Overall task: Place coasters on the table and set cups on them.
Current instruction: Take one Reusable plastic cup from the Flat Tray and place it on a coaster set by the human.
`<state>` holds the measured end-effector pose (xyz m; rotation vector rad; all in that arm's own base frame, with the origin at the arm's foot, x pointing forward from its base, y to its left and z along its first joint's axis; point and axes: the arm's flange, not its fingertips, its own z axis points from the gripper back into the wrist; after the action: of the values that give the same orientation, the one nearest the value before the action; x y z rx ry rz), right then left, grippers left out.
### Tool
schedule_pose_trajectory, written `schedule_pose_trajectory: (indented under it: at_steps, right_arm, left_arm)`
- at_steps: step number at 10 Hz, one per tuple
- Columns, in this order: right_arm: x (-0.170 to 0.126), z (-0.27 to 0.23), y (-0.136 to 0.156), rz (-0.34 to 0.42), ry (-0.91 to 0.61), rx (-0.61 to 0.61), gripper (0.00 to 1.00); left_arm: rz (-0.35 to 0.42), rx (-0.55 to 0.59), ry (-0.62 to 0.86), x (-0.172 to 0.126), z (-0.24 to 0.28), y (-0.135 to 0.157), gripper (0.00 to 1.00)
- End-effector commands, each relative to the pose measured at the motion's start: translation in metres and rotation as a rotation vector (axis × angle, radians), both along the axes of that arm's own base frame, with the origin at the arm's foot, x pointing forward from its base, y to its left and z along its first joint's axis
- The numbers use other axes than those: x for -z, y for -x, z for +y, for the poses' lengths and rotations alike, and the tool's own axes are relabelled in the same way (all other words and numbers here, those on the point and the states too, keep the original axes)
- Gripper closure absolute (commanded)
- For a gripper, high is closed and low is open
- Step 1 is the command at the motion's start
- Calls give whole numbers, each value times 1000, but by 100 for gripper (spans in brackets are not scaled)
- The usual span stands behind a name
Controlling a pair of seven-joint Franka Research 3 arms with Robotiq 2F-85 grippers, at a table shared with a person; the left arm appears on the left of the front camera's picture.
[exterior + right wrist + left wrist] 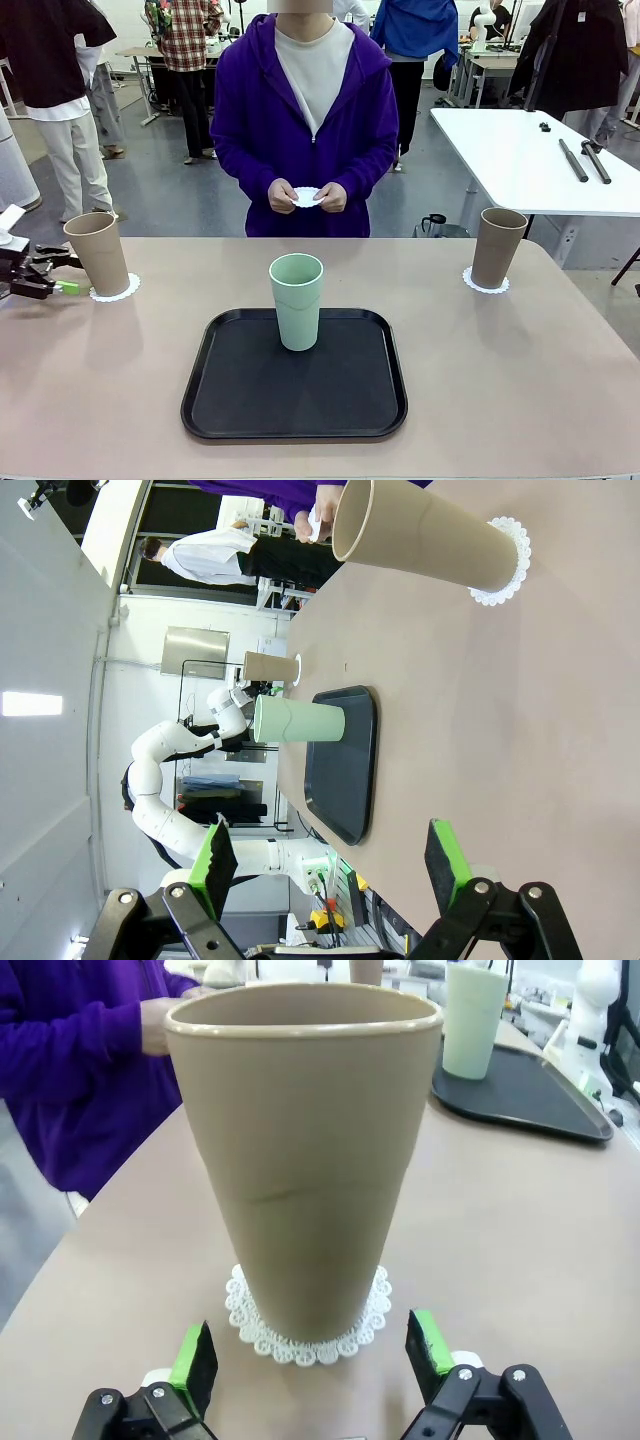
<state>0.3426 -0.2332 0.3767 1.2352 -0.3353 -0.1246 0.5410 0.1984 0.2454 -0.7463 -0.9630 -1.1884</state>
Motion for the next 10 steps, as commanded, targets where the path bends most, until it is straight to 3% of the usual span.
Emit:
schedule_pose_trajectory:
  at_steps: [1,5,10]
  right_arm:
    - [0,0,1,-3,-4,2,0]
    - [0,0,1,-3,-4,2,0]
    - [0,0,1,-3,-4,2,0]
  left_arm:
    - [73,-42,-173,-43,-5,27,0]
    - [261,-149,-279,-132,-26,64,0]
    - [344,-204,-540,-230,-68,103,0]
